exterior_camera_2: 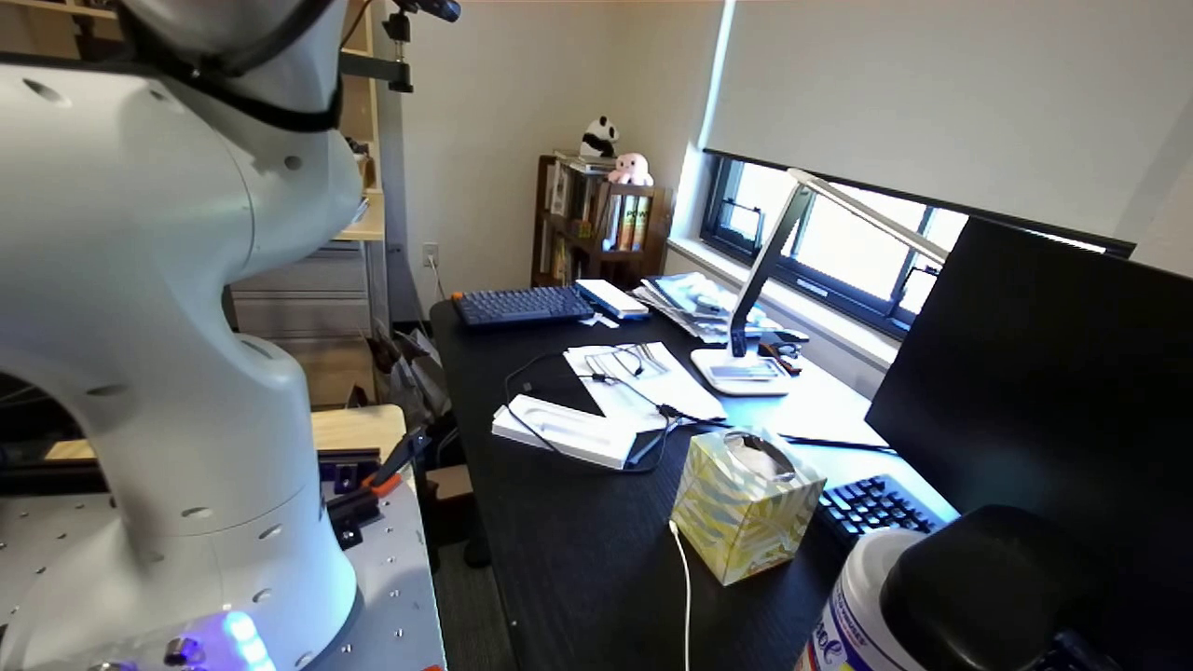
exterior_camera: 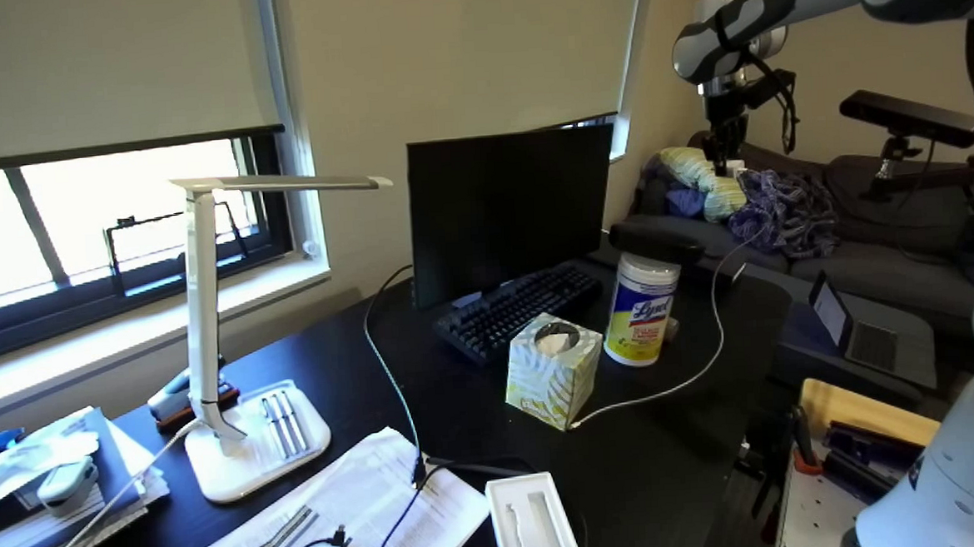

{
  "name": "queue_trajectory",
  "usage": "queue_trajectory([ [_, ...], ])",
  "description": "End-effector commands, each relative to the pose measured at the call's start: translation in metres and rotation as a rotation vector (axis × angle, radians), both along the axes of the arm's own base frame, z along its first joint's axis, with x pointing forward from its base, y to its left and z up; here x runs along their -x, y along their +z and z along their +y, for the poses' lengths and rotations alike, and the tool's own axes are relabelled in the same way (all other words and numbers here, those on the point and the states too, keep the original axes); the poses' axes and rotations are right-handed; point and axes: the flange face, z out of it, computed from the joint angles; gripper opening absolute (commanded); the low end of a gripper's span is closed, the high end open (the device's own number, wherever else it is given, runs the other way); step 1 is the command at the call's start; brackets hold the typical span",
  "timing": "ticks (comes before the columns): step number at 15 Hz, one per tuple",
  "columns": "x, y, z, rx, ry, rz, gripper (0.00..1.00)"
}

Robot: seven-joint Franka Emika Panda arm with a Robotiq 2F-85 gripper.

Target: Pick up the white charger and move it from the left side of the laptop to the right side

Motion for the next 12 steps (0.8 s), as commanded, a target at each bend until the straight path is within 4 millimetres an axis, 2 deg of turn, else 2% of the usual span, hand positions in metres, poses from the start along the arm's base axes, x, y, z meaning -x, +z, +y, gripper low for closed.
queue_trajectory([
  [1, -0.004, 0.0, 0.002, -0.005, 0.016, 0.003, 0.47],
  [2, -0.004, 0.0, 0.002, -0.007, 0.023, 0.004, 0.47],
  [3, -0.004, 0.0, 0.002, -0.008, 0.026, 0.005, 0.22],
  [5, -0.006, 0.003, 0.017, -0.084, 0.127, 0.1, 0.22],
  [6, -0.005, 0.003, 0.022, -0.111, 0.174, 0.093, 0.22],
  [10, -0.015, -0.013, 0.022, -0.169, 0.375, 0.103, 0.22],
  [12, -0.018, -0.013, 0.019, -0.176, 0.479, 0.103, 0.22],
])
